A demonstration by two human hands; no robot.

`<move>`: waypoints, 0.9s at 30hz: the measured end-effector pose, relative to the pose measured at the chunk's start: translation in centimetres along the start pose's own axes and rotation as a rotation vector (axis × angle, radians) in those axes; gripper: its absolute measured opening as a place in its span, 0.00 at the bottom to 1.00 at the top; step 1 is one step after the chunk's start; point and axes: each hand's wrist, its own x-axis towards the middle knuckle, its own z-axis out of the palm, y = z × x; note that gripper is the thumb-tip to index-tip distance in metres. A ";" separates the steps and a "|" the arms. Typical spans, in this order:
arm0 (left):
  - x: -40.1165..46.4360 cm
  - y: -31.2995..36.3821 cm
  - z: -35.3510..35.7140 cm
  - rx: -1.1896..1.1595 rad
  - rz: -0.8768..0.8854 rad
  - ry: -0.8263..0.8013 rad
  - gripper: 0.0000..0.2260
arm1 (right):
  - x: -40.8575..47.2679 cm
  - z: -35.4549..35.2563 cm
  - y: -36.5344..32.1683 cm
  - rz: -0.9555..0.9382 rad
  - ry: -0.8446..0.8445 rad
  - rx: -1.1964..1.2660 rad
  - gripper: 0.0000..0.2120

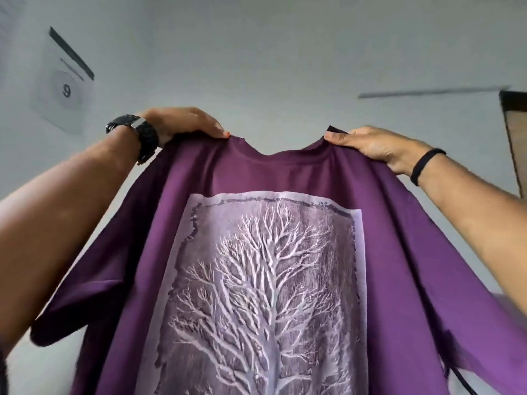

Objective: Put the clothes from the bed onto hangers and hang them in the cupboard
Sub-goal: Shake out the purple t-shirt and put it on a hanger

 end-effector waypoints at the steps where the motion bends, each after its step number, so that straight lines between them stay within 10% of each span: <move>1: -0.2 -1.8 1.6 0.005 -0.055 -0.052 0.25 | -0.1 1.5 1.9 0.064 -0.064 0.029 0.14; 4: -0.6 -9.5 8.1 0.004 -0.237 -0.239 0.07 | -1.0 7.1 9.5 0.309 -0.288 0.022 0.15; 15: -11.1 -37.4 37.0 0.271 -0.687 -0.827 0.09 | -12.5 23.9 40.1 0.985 -0.823 -0.095 0.06; 23: -12.3 -43.7 43.1 0.344 -0.752 -0.025 0.15 | -12.8 30.2 48.2 0.703 -0.290 -0.670 0.07; 27: -18.6 -45.4 48.9 0.443 -0.672 -0.194 0.19 | -17.0 35.8 50.1 0.679 -0.217 -0.689 0.15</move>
